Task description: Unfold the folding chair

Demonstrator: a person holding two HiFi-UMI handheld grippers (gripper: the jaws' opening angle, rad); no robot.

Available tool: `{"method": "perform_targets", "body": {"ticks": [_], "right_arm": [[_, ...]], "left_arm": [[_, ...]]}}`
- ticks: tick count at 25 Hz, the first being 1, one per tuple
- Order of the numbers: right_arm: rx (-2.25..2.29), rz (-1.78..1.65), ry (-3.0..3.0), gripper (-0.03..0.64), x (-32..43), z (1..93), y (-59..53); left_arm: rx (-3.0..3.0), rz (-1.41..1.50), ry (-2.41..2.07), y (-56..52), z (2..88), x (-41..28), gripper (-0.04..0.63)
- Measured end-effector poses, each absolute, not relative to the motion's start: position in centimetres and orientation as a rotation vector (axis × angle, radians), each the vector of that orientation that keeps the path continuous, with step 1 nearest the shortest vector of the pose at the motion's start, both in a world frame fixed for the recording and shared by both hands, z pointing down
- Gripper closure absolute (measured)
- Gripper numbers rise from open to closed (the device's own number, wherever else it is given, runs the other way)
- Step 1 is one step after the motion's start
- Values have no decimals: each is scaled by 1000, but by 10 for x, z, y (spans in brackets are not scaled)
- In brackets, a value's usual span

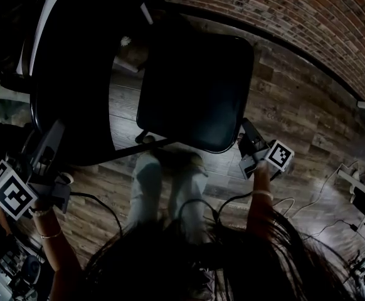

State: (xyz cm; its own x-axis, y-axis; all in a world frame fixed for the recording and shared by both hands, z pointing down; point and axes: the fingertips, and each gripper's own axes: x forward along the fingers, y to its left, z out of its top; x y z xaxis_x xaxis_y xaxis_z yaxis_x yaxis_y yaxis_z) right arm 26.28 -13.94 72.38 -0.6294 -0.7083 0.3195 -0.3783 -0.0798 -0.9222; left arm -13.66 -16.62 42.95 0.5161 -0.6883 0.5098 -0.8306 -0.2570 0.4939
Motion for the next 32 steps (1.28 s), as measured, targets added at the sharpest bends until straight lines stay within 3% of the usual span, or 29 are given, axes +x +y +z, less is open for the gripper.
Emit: {"method": "perform_targets", "body": {"ticks": [11,18,21,22,32], "right_arm": [[-1188,-1785,1930,554,278,739,-136],[-1333,-1801,1931,623,300,766,-133],[-1417,-1852,1905,622,307,787,-128],[-1412,-1862,1905,593,306,794,-128],[-1375,-1861,1868,607,300,811,-127]], "left_arm": [[2011,255,-1231,-163,436,-128,522],[1987,294,-1217,-159,453,-117,522],[1967,324,-1220,-158,464,-110,522],[1955,330,-1228,-158,467,-110,522],[1908,337,-1267,-156,481,-128,518]]}}
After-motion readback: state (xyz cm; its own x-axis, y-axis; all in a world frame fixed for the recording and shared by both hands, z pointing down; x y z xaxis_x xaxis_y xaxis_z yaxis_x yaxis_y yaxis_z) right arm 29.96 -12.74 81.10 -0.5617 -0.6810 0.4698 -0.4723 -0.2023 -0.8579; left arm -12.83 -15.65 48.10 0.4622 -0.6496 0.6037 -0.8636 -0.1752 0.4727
